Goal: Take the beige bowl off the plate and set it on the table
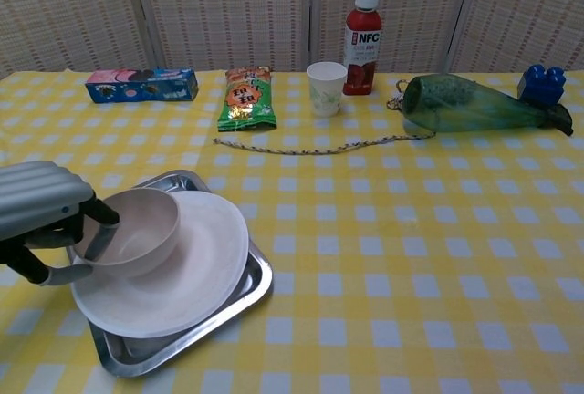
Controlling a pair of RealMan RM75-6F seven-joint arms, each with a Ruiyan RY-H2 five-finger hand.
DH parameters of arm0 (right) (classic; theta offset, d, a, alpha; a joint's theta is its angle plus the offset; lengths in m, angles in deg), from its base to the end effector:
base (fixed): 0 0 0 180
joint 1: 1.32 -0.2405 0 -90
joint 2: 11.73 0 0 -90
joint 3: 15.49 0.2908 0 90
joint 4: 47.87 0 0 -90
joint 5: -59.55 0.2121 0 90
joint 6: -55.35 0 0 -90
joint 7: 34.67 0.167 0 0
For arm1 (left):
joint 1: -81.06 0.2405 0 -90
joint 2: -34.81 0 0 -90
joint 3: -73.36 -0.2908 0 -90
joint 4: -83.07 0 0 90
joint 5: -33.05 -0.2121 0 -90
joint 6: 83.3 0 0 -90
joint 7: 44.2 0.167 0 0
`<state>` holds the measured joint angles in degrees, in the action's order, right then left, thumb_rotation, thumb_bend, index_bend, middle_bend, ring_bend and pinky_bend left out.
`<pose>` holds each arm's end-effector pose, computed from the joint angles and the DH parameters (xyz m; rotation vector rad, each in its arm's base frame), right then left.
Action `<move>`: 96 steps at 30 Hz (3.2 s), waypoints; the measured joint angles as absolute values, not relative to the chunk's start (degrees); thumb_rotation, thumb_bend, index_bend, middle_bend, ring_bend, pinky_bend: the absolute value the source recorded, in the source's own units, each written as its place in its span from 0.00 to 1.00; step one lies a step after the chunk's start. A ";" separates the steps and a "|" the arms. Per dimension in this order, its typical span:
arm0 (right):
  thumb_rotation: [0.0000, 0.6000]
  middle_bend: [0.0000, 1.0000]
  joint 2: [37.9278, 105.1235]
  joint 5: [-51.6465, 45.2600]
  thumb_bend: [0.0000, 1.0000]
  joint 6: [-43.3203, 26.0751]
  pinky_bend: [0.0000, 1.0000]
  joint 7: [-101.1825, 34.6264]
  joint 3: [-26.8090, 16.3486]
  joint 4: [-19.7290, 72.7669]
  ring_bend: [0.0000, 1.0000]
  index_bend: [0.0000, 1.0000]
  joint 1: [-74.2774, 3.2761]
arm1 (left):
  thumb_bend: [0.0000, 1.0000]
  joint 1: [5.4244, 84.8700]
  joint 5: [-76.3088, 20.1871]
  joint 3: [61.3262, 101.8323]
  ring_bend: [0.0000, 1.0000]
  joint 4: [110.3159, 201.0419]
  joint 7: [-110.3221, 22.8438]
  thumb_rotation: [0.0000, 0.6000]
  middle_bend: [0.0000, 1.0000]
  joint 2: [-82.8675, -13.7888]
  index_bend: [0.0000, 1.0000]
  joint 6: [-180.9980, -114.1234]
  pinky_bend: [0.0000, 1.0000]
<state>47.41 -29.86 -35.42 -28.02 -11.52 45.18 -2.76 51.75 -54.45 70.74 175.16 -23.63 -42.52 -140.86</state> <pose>-0.3382 -0.1896 0.2152 1.3292 -0.8545 1.0036 -0.2400 0.2802 0.0029 -2.1455 -0.7206 -0.7419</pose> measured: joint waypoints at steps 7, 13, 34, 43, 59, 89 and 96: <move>1.00 0.41 47.42 -29.76 0.04 -35.26 0.62 -28.01 -11.48 45.15 0.43 0.25 -2.81 | 0.37 51.86 -55.88 70.48 1.00 174.27 -25.33 1.00 1.00 -42.98 0.76 -142.36 1.00; 1.00 0.41 47.44 -29.65 0.04 -35.16 0.62 -27.99 -11.42 45.14 0.43 0.25 -2.85 | 0.37 51.80 -56.82 70.68 1.00 173.89 -26.21 1.00 1.00 -43.03 0.77 -143.58 1.00; 1.00 0.41 47.20 -29.93 0.04 -35.99 0.62 -27.19 -11.38 45.14 0.43 0.25 -2.47 | 0.37 45.61 -49.51 77.24 1.00 175.91 -18.36 1.00 1.00 -43.36 0.77 -138.33 1.00; 1.00 0.41 46.93 -29.80 0.03 -36.61 0.62 -25.97 -11.17 44.79 0.43 0.25 -2.18 | 0.37 40.94 -43.07 80.33 1.00 174.45 -13.58 1.00 1.00 -45.59 0.77 -134.00 1.00; 1.00 0.41 46.49 -28.95 0.04 -37.26 0.62 -23.74 -10.57 44.15 0.43 0.25 -1.74 | 0.37 33.27 -33.78 82.50 1.00 166.44 -7.88 1.00 1.00 -52.39 0.77 -129.61 1.00; 1.00 0.41 46.37 -29.23 0.03 -36.92 0.62 -23.33 -10.54 44.03 0.43 0.25 -1.85 | 0.36 29.44 -27.31 80.18 1.00 165.15 -5.60 1.00 1.00 -55.12 0.43 -132.21 1.00; 1.00 0.41 46.49 -29.44 0.04 -36.58 0.62 -23.92 -10.67 44.16 0.43 0.25 -2.02 | 0.36 31.31 -26.61 78.98 1.00 171.18 -4.82 1.00 1.00 -50.68 0.41 -135.60 1.00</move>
<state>46.49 -29.44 -36.58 -23.92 -10.67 44.16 -2.02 31.31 -26.61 78.98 171.18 -4.82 -50.68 -135.60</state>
